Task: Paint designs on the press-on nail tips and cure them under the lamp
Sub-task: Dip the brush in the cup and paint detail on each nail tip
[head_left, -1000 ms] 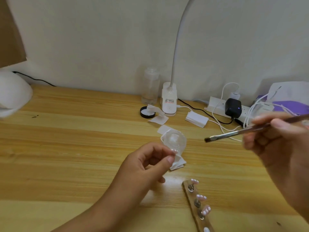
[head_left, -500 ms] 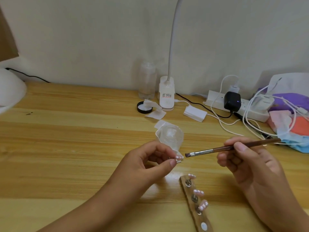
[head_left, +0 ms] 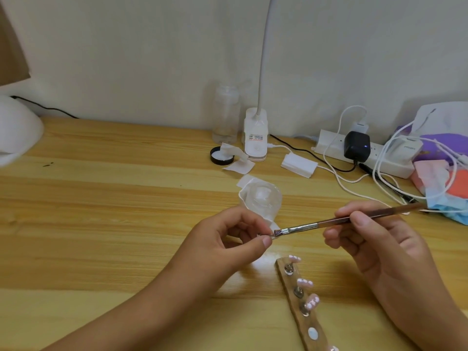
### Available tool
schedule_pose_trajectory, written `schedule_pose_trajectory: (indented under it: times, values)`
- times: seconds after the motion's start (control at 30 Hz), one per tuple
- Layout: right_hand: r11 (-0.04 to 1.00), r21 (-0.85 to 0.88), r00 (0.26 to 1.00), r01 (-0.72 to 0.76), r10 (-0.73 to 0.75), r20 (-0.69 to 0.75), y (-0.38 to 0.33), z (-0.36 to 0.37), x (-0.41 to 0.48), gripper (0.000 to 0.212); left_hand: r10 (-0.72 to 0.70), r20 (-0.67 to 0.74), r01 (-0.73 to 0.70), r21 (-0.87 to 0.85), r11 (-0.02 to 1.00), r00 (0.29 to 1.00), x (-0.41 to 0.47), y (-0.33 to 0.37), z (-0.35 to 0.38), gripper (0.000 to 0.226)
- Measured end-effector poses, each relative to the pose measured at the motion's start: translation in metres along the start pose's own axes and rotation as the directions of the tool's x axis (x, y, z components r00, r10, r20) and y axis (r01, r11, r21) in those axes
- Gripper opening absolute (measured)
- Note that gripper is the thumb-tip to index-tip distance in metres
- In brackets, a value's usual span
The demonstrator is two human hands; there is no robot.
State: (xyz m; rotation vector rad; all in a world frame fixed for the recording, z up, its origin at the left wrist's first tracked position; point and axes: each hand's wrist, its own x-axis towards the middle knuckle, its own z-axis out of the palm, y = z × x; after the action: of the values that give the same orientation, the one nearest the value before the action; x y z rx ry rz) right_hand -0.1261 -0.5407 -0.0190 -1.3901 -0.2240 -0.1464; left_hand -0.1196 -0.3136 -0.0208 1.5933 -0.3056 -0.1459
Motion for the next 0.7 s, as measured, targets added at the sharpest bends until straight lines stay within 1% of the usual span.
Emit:
schedule_pose_trajectory:
  times: [0.07,0.1,0.13,0.2,0.23,0.27,0.33,0.37,0.43,0.47,0.53,0.57,0.7]
  values:
    - [0.997,-0.058,0.999,0.049,-0.050,-0.008,0.000,0.002,-0.002,0.046,0.002,0.006,-0.002,0.011,1.000,1.000,0.000,-0.001,0.000,0.008]
    - [0.990,-0.111,0.995,0.091,-0.094,-0.022,0.000,0.002,-0.003,0.042,0.003,0.008,-0.003,0.014,1.000,1.000,0.000,-0.002,0.000,0.007]
    - [0.972,-0.183,0.987,0.149,-0.158,-0.036,0.001,0.002,-0.005,0.033,0.002,0.008,-0.003,0.014,1.000,1.000,0.000,-0.002,-0.001,0.006]
    - [0.901,-0.338,0.954,0.272,-0.299,-0.028,0.000,0.004,-0.009,0.014,0.002,0.013,-0.002,0.010,1.000,1.000,0.000,-0.003,-0.001,0.004]
    - [0.874,-0.378,0.942,0.306,-0.337,-0.015,0.001,0.003,-0.011,0.012,0.005,0.015,-0.005,0.013,1.000,1.000,0.001,-0.003,-0.002,0.006]
    - [0.867,-0.382,0.936,0.319,-0.352,-0.016,0.001,0.002,-0.012,0.012,0.004,0.015,-0.004,0.019,1.000,1.000,0.001,-0.004,-0.002,0.006]
    - [0.890,-0.329,0.934,0.317,-0.353,-0.054,0.000,0.002,-0.010,0.011,0.001,0.002,-0.001,0.030,1.000,1.000,0.001,-0.004,-0.001,0.004]
    - [0.913,-0.278,0.941,0.299,-0.330,-0.071,-0.001,0.002,-0.009,0.015,0.003,-0.004,-0.003,0.034,0.999,1.000,0.001,-0.004,-0.001,0.004]
    - [0.958,-0.181,0.964,0.222,-0.243,-0.105,-0.003,0.002,-0.007,0.036,0.006,-0.005,-0.005,0.033,0.999,1.000,0.001,-0.003,-0.001,0.006]
    - [0.972,-0.141,0.973,0.185,-0.202,-0.115,-0.003,0.001,-0.006,0.042,0.008,-0.002,-0.008,0.032,0.999,1.000,0.001,-0.002,-0.001,0.006]
    - [0.989,-0.072,0.984,0.132,-0.139,-0.108,-0.003,0.002,-0.006,0.044,0.007,0.005,-0.007,0.025,1.000,1.000,0.000,-0.001,0.000,0.006]
    - [0.992,-0.058,0.988,0.113,-0.119,-0.097,-0.003,0.002,-0.006,0.044,0.001,0.008,-0.002,0.022,1.000,1.000,0.000,-0.001,0.000,0.006]
    - [0.990,-0.111,0.992,0.087,-0.097,-0.087,-0.002,0.003,-0.007,0.047,-0.021,0.010,0.021,0.018,1.000,1.000,0.000,0.000,0.000,0.005]
